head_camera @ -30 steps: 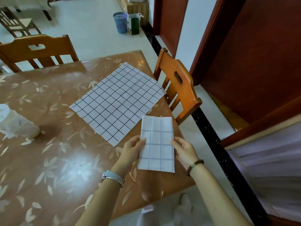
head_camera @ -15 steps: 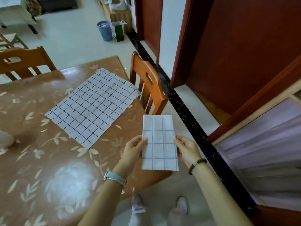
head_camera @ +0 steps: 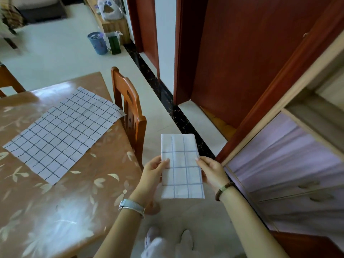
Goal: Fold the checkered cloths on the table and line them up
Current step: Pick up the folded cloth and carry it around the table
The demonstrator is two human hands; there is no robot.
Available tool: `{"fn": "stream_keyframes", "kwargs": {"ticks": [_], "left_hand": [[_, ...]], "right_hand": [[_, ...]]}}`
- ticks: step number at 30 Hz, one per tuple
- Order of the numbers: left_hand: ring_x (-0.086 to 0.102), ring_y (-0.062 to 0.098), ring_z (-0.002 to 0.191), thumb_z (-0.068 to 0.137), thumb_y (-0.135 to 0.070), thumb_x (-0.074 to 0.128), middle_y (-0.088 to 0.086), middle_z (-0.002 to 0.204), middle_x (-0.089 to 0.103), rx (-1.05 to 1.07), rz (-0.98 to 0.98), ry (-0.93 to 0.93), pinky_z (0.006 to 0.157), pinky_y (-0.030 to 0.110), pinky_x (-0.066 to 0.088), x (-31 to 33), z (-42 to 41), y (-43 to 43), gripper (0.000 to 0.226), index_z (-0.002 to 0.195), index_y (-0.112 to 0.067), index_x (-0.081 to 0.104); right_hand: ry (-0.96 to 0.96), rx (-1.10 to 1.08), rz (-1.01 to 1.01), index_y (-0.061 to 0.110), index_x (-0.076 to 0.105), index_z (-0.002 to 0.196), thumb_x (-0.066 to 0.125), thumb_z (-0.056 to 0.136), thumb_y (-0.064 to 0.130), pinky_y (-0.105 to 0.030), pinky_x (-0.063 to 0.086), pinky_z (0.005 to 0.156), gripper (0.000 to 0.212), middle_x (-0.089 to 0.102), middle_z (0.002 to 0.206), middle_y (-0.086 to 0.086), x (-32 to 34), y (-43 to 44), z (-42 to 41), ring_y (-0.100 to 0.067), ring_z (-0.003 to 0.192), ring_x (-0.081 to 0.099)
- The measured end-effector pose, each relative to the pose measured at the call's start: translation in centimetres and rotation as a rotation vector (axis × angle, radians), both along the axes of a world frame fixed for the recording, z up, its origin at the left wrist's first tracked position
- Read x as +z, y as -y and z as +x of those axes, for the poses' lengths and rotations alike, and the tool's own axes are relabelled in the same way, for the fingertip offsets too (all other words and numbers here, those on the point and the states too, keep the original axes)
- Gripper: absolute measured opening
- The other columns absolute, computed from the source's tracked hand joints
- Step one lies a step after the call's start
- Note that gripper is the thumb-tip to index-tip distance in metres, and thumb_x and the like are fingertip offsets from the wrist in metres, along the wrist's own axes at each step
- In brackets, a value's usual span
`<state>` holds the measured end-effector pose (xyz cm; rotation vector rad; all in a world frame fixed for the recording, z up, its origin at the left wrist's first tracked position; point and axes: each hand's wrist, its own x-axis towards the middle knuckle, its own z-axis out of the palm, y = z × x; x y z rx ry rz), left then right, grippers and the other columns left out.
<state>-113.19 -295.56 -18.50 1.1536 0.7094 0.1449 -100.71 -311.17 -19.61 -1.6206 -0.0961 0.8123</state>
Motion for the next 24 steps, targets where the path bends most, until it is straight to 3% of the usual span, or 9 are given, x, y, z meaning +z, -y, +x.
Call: {"fn": "stream_keyframes", "kwargs": {"ticks": [3,8,14,21,24], "left_hand": [[0.073,0.022,0.090,0.099,-0.017,0.054,0.005,0.098,0.076,-0.046,0.015,-0.010,0.073,0.032,0.060,0.1,1.8,0.8,0.021,0.115,-0.009,0.063],[0.074,0.018,0.086,0.099,-0.017,0.054,0.001,0.092,0.076,-0.090,0.064,-0.052,0.070,0.030,0.059,-0.1,4.8,0.6,0.016,0.110,-0.012,0.064],[0.073,0.023,0.092,0.098,-0.020,0.056,0.004,0.099,0.075,-0.103,0.056,-0.095,0.078,0.038,0.060,-0.8,9.0,-1.2,0.017,0.112,-0.013,0.064],[0.074,0.019,0.085,0.099,-0.024,0.055,-0.001,0.091,0.076,-0.074,0.032,-0.106,0.063,0.028,0.058,-0.2,14.8,-5.8,0.018,0.113,-0.015,0.063],[0.073,0.023,0.091,0.098,-0.022,0.055,0.005,0.097,0.076,-0.060,0.028,-0.085,0.074,0.034,0.061,0.2,16.8,-7.8,0.022,0.116,-0.010,0.061]], "right_hand": [[0.027,-0.016,-0.011,0.016,0.071,0.098,0.058,0.095,0.030,-0.038,0.055,0.085,0.020,0.074,0.100,-0.003,0.1,0.9,1.6,-0.018,0.098,0.068],[0.022,-0.076,-0.027,0.016,0.070,0.102,0.056,0.095,0.034,-0.032,0.055,0.073,0.023,0.073,0.099,-0.002,0.0,0.9,4.3,-0.015,0.094,0.068],[0.006,-0.110,-0.047,0.022,0.070,0.095,0.058,0.093,0.036,-0.044,0.055,0.086,0.019,0.073,0.098,-0.002,-1.1,-0.9,8.4,-0.021,0.097,0.066],[-0.038,-0.095,-0.046,0.025,0.071,0.094,0.061,0.091,0.038,-0.050,0.054,0.089,0.017,0.072,0.102,-0.008,-1.0,-6.0,15.0,-0.028,0.101,0.066],[-0.054,-0.094,-0.028,0.023,0.072,0.091,0.061,0.092,0.033,-0.049,0.053,0.087,0.015,0.072,0.099,-0.007,-0.4,-8.2,17.3,-0.027,0.099,0.066]]}}
